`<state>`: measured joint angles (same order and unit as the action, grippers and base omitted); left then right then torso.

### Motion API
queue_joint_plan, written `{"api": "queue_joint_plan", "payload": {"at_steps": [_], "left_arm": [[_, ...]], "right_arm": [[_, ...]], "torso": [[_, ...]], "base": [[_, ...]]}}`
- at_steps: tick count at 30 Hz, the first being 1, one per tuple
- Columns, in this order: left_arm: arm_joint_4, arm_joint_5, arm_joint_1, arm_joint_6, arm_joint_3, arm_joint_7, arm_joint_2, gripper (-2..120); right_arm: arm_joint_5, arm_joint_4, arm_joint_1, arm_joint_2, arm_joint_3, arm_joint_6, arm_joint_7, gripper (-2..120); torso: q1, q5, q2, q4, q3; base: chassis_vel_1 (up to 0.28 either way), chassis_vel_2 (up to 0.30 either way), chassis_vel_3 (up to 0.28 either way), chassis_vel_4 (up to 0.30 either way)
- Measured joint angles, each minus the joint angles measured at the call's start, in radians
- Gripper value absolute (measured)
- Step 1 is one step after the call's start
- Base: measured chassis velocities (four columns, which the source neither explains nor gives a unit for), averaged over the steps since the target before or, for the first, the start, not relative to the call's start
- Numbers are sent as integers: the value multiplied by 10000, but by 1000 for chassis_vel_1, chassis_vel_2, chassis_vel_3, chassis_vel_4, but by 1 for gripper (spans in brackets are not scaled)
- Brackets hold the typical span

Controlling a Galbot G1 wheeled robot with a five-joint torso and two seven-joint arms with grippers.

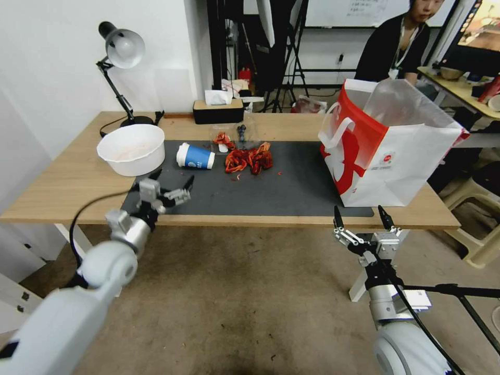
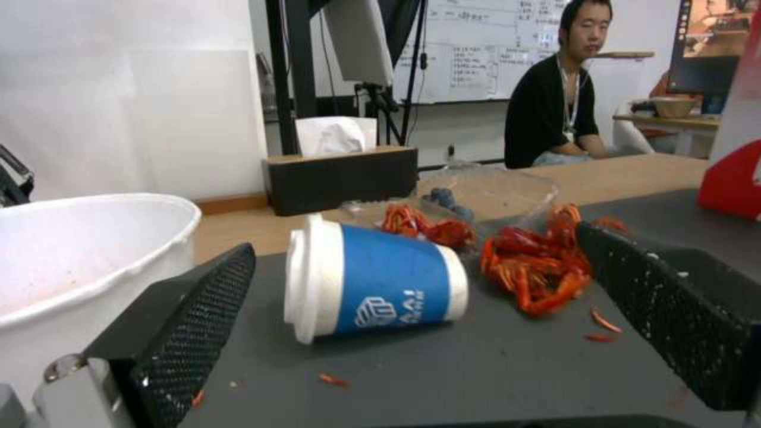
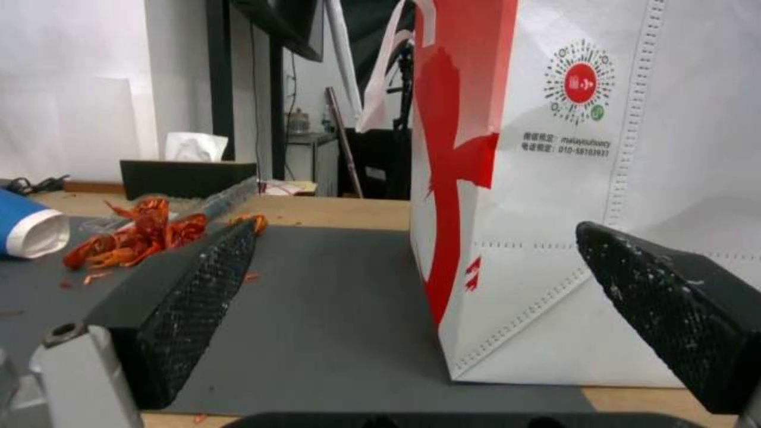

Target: Pick up the trash from the table and place it into the takeout bag.

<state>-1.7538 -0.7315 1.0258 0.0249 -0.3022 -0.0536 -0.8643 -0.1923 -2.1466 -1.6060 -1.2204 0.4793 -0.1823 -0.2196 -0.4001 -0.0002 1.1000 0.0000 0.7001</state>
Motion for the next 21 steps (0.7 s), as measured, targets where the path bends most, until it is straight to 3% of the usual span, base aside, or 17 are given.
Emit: {"api": "queue_joint_plan", "payload": {"at_steps": [14, 21], "left_arm": [[2033, -1263, -1720, -128, 1045, -1003, 81, 100], [3570, -1687, -3002, 84, 2175, -2019, 60, 98]], "right_arm": [[1, 58, 161, 59, -24, 102, -3, 100], [-4, 91, 184, 61, -6, 118, -11, 100]], "torso": [[0, 4, -1, 0, -1], [0, 1, -1, -1, 0]], "base": [[0, 0, 0, 0], [0, 0, 0, 0]]}}
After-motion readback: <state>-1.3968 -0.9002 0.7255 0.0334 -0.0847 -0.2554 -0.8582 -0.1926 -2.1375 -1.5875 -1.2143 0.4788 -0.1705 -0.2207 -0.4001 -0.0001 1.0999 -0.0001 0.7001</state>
